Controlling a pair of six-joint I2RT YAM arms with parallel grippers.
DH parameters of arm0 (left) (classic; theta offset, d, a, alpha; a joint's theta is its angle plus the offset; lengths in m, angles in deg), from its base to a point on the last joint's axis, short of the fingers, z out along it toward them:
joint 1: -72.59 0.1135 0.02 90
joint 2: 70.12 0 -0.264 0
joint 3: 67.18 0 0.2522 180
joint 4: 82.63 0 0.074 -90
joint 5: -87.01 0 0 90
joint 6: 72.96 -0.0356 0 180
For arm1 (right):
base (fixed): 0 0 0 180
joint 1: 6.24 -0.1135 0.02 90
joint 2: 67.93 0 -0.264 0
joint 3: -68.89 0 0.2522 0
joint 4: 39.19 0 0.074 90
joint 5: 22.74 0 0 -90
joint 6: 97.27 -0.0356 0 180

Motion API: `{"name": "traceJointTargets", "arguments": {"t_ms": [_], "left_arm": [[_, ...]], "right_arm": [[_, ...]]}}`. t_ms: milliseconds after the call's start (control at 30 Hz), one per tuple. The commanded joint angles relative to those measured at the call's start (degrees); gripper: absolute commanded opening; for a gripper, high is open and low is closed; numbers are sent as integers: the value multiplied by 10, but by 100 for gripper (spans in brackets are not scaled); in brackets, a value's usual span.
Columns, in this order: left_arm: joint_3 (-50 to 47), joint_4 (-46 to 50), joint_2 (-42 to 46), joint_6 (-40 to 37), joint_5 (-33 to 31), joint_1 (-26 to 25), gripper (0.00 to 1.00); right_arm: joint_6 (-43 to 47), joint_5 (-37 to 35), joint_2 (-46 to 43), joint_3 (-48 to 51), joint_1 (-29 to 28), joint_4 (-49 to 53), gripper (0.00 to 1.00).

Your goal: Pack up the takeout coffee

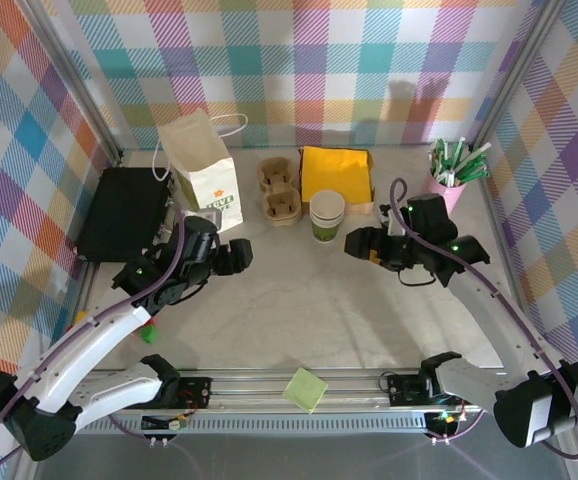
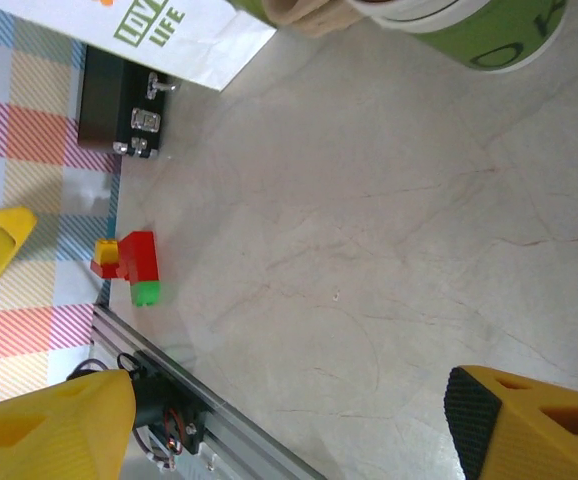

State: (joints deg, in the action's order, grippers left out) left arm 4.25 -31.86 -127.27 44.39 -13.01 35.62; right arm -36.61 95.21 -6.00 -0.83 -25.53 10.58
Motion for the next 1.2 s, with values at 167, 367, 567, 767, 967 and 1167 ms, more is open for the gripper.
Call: {"name": "traceJointTargets", "arguments": {"t_ms": [167, 367, 567, 767, 967, 1167], "left_arm": [[61, -47, -89, -28, -17, 10, 81], [104, -60, -170, -26, -9, 24, 81], [129, -102, -252, -10, 17, 27, 81], [183, -108, -354, 7, 15, 31, 77], [232, -107, -439, 23, -12, 45, 74], [277, -99, -511, 35, -20, 58, 66]], "right_arm": [[-4, -38, -4, 30, -50, -60, 81], [-4, -66, -6, 57, -75, -78, 81], [0, -82, 3, 78, -87, -93, 79], [15, -92, 13, 86, -89, -95, 79], [27, -101, 14, 88, -89, -89, 79], [38, -108, 10, 93, -89, -84, 78]]}}
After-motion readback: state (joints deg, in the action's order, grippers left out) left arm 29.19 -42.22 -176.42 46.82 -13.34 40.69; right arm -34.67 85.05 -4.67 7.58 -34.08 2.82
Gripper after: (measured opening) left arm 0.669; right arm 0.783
